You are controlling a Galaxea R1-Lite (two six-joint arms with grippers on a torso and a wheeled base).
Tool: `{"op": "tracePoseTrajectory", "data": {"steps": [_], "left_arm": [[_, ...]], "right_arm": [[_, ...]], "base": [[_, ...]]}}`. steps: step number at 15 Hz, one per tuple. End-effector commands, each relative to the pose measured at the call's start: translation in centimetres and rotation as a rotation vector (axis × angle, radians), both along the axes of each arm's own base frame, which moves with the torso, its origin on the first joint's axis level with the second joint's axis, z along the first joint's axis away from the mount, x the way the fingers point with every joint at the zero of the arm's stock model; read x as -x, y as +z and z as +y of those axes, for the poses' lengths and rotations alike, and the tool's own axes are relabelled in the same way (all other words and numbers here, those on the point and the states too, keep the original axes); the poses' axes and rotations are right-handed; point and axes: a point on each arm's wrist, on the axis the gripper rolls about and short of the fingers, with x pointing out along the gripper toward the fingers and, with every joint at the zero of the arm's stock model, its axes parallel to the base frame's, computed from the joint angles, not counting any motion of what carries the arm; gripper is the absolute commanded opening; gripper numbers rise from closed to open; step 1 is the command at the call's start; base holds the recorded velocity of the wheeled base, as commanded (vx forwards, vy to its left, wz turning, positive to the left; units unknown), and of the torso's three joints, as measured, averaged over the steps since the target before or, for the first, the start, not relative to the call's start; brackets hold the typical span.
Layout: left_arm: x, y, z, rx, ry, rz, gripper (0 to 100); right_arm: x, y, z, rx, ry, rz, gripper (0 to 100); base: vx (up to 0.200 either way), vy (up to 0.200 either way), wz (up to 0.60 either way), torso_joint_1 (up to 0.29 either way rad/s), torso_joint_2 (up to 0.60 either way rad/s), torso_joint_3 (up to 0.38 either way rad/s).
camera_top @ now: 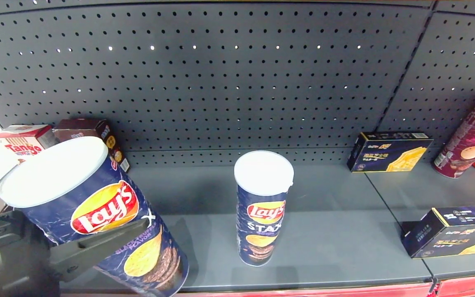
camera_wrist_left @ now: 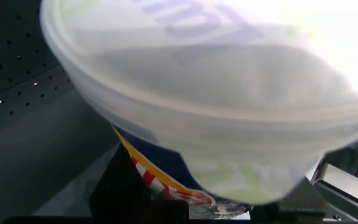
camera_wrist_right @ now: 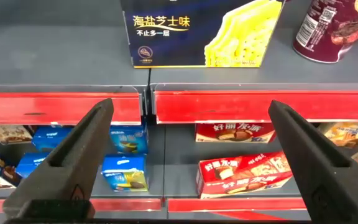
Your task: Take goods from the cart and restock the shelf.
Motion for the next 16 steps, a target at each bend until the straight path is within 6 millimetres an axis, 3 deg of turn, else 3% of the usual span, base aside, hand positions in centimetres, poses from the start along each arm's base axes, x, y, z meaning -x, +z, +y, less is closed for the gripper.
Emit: {"op": "tracePoseTrajectory", "data": {"steps": [1,8,13,15,16], "left_arm": [[-0.1,-0.1,-0.1,-0.003,-0.005,0.007,0],[-0.9,-0.1,-0.4,-0.007,-0.003,0.028,0],[-4.3,1.3,-2.0,-0.021,0.002,0.041,0],[-6.9,1.7,-3.1,-0.063,0.003,0.019,0],[-8.8,1.0,-2.9,-0.118,0.035,0.006,0]], "right_arm": [[0.0,0.0,0.0,0.000,0.001,0.001,100],[0.0,0.0,0.0,-0.003,0.001,0.001,100],[0.0,0.0,0.0,-0.003,0.001,0.001,100],[0.0,0.0,0.0,-0.003,0.001,0.001,100],[0.0,0.0,0.0,-0.003,0.001,0.001,100]], "base": [[0.000,0.000,0.00,0.000,0.00,0.000],[0.000,0.000,0.00,0.000,0.00,0.000],[0.000,0.000,0.00,0.000,0.00,0.000],[0.000,0.000,0.00,0.000,0.00,0.000],[0.000,0.000,0.00,0.000,0.00,0.000]]}}
